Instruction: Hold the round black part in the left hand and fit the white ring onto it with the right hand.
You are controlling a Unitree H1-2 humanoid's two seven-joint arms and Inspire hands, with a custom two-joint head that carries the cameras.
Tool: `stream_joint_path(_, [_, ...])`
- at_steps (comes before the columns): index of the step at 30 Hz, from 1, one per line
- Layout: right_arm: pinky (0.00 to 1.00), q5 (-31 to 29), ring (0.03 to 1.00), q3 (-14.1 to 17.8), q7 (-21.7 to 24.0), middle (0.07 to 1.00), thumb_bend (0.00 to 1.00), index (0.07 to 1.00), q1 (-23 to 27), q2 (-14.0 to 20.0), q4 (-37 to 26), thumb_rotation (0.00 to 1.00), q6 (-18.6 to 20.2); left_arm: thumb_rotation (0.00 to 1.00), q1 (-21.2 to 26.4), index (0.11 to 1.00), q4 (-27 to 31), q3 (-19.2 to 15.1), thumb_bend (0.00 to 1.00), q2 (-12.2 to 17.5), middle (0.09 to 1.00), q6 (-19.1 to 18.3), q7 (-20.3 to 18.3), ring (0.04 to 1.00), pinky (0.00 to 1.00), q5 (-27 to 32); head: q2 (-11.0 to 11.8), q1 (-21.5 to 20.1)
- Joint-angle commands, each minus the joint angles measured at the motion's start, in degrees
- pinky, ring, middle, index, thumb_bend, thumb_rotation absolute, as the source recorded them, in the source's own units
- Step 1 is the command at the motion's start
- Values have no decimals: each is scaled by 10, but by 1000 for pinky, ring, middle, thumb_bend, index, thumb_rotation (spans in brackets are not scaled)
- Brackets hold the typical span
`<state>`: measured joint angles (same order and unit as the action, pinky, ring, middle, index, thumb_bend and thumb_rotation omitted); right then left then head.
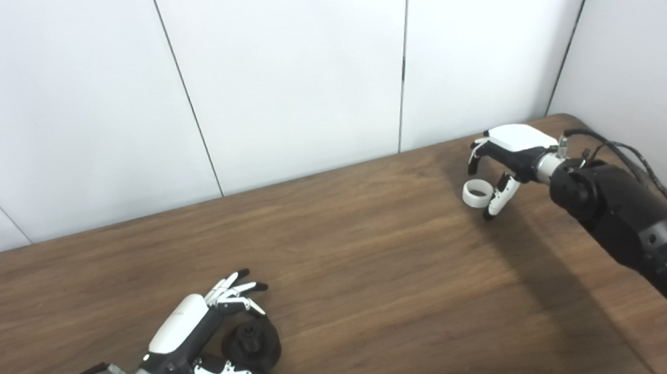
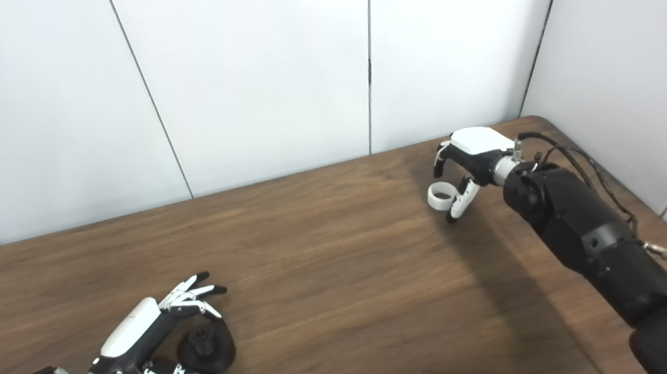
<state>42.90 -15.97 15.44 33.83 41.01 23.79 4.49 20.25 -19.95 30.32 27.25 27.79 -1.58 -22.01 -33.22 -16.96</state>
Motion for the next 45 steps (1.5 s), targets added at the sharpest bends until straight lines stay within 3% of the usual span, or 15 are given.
stream_joint_path(1, [1000, 3, 1000, 13, -20, 905, 967, 656, 19, 21, -16, 219, -4, 60, -23, 479, -18, 17, 526, 17, 873, -9, -25, 1000, 1000, -17, 0, 0])
stream_joint_path(26, [1000, 2, 1000, 13, -21, 884, 920, 606, 18, 8, -8, 198, -6, 60, -24, 480, -15, 14, 526, 16, 873, -9, -25, 1000, 1000, -17, 0, 4])
stream_joint_path(27, [1000, 2, 1000, 13, -24, 878, 727, 550, 18, 7, -5, 173, -7, 61, -25, 479, -15, 14, 526, 16, 872, -9, -25, 1000, 1000, -16, 0, 4])
stream_joint_path(28, [1000, 2, 1000, 12, -26, 863, 608, 512, 18, 5, -3, 155, -7, 61, -25, 479, -15, 14, 526, 16, 873, -9, -25, 1000, 1000, -16, 0, 4])
stream_joint_path(30, [1000, 5, 999, 10, -30, 842, 540, 488, 21, 2, 5, 144, -6, 61, -25, 479, -14, 13, 526, 17, 873, -9, -24, 1000, 1000, -18, -1, 5])
stream_joint_path(45, [1000, 3, 993, 8, -37, 826, 526, 482, 22, 0, 12, 141, -8, 60, -26, 479, -12, 7, 526, 17, 877, -9, -32, 1000, 1000, -16, -1, 8])
